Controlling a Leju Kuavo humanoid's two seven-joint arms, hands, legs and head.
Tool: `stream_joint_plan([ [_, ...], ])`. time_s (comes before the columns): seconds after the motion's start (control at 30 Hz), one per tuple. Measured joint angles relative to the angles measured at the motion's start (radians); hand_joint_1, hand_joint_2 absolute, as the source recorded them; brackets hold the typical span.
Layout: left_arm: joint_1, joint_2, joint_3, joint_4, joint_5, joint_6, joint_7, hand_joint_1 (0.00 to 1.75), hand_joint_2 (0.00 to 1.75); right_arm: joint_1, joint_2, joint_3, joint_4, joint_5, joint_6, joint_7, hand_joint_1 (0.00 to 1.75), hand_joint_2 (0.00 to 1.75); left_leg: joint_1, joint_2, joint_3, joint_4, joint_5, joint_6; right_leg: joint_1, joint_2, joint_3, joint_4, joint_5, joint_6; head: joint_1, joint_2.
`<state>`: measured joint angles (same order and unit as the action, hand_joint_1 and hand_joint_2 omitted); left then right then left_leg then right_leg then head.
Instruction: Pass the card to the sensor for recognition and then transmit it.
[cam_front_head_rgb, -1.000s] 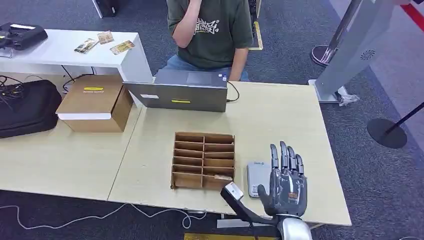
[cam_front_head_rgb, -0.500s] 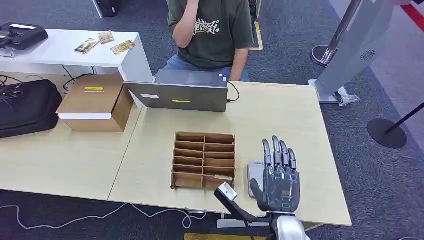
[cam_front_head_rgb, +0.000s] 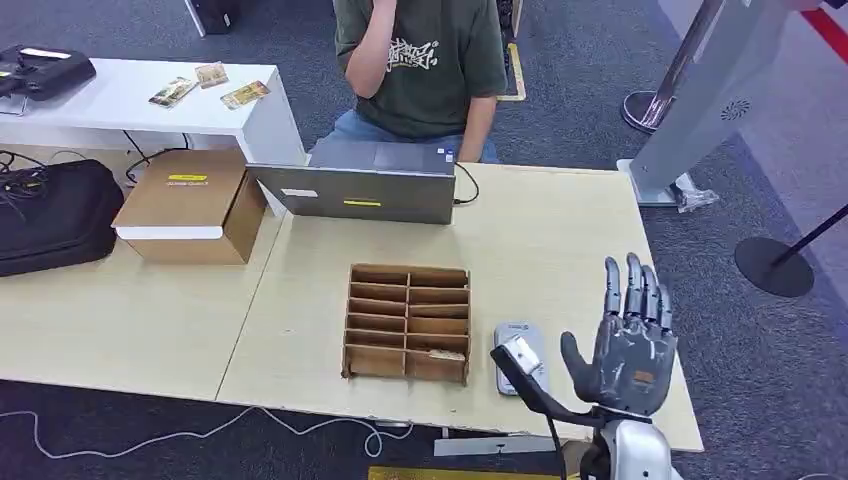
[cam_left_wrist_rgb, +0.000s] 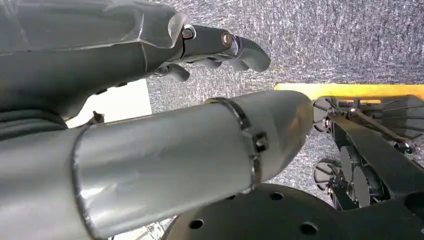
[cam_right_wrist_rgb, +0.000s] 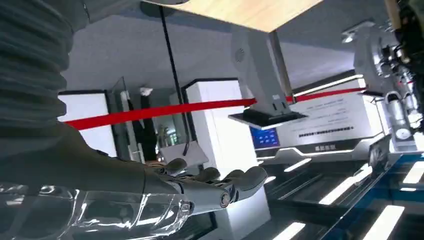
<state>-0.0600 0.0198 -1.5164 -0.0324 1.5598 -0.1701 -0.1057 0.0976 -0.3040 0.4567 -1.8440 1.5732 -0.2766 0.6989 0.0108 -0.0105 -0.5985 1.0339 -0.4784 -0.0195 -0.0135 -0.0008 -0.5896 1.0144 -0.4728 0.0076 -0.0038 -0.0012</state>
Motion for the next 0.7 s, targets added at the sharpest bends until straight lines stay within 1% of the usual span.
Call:
stream_joint_plan([
  [0.07, 0.001, 0.0, 0.0, 0.0, 0.005, 0.0, -0.001, 0.0, 0.0, 0.005, -0.017, -0.024, -0.009, 0.0, -0.003, 0.0, 0.0, 1.75, 0.0, 0.0, 0.0, 0.0, 0.0, 0.0, 0.0, 0.0, 0.0, 0.0, 0.0, 0.0, 0.001, 0.0],
  [0.13, 0.001, 0.0, 0.0, 0.0, 0.009, -0.002, -0.002, 0.0, 0.0, 0.015, -0.027, -0.046, -0.015, 0.0, -0.024, 0.0, 0.0, 1.75, 0.0, 0.0, 0.0, 0.0, 0.0, 0.0, 0.0, 0.0, 0.0, 0.0, 0.0, 0.0, 0.001, 0.0],
  [0.2, 0.002, -0.003, 0.0, 0.0, 0.011, -0.002, -0.003, 0.0, 0.0, 0.027, -0.024, -0.046, -0.016, 0.0, -0.054, 0.0, 0.0, 1.75, 0.0, 0.0, 0.0, 0.0, 0.0, 0.0, 0.0, 0.0, 0.0, 0.0, 0.0, 0.0, 0.001, 0.0],
  [0.23, 0.002, -0.003, 0.0, 0.0, 0.009, -0.003, -0.003, 0.0, 0.0, 0.033, -0.015, -0.037, -0.015, 0.0, -0.049, 0.0, 0.0, 1.75, 0.0, 0.0, 0.0, 0.0, 0.0, 0.0, 0.0, 0.0, 0.0, 0.0, 0.0, 0.0, 0.0, 0.0],
  [0.27, 0.002, -0.003, 0.0, 0.0, 0.007, -0.004, -0.003, 0.0, 0.0, 0.036, -0.008, -0.026, -0.015, 0.0, -0.028, -0.001, 0.0, 1.75, 0.0, 0.0, 0.0, 0.0, -0.001, -0.001, 0.0, 0.0, 0.0, 0.0, 0.0, 0.0, 0.0, 0.0],
  [0.33, 0.001, -0.003, 0.0, 0.0, 0.007, -0.008, -0.003, 0.0, 0.0, 0.039, 0.005, 0.005, -0.016, 0.0, 0.049, -0.001, 0.0, 1.75, 0.001, 0.0, 0.0, 0.0, -0.001, -0.001, 0.0, 0.0, 0.0, 0.0, 0.0, 0.0, 0.0, 0.0],
  [0.37, 0.001, -0.003, 0.0, 0.0, 0.008, -0.009, -0.003, 0.0, 0.0, 0.041, 0.013, 0.018, -0.016, 0.0, 0.071, -0.002, 0.0, 1.75, 0.001, 0.0, 0.0, 0.0, -0.001, -0.001, 0.0, 0.0, 0.0, 0.0, -0.001, -0.001, 0.0, 0.0],
  [0.43, 0.002, -0.003, 0.0, 0.0, 0.011, -0.013, -0.003, 0.0, 0.0, 0.046, 0.038, 0.068, -0.016, 0.0, 0.164, -0.003, 0.0, 1.75, 0.001, 0.0, 0.001, 0.0, -0.001, -0.001, 0.001, 0.0, 0.0, 0.001, -0.001, -0.002, 0.001, 0.0],
  [0.53, 0.002, -0.003, 0.0, 0.0, 0.011, -0.018, -0.003, 0.0, 0.0, 0.063, 0.07, 0.12, -0.015, 0.0, 0.248, -0.033, 0.0, 1.75, 0.001, 0.0, 0.001, -0.001, -0.001, -0.001, 0.001, 0.0, 0.0, 0.001, -0.002, -0.002, 0.001, 0.0],
  [0.63, 0.002, -0.003, 0.0, 0.0, 0.011, -0.018, -0.002, 0.0, 0.0, 0.091, 0.092, 0.145, -0.013, 0.0, 0.3, -0.072, 0.0, 1.75, 0.001, 0.0, 0.0, -0.001, -0.001, -0.001, 0.001, 0.0, 0.0, 0.001, -0.002, -0.002, 0.0, 0.0],
  [0.7, 0.002, -0.001, 0.0, 0.0, 0.011, -0.018, -0.001, 0.0, 0.0, 0.105, 0.1, 0.155, -0.013, 0.0, 0.316, -0.08, 0.0, 1.75, 0.001, 0.0, 0.0, -0.001, -0.001, -0.001, 0.001, 0.0, 0.0, 0.001, -0.002, -0.001, 0.0, 0.0],
])
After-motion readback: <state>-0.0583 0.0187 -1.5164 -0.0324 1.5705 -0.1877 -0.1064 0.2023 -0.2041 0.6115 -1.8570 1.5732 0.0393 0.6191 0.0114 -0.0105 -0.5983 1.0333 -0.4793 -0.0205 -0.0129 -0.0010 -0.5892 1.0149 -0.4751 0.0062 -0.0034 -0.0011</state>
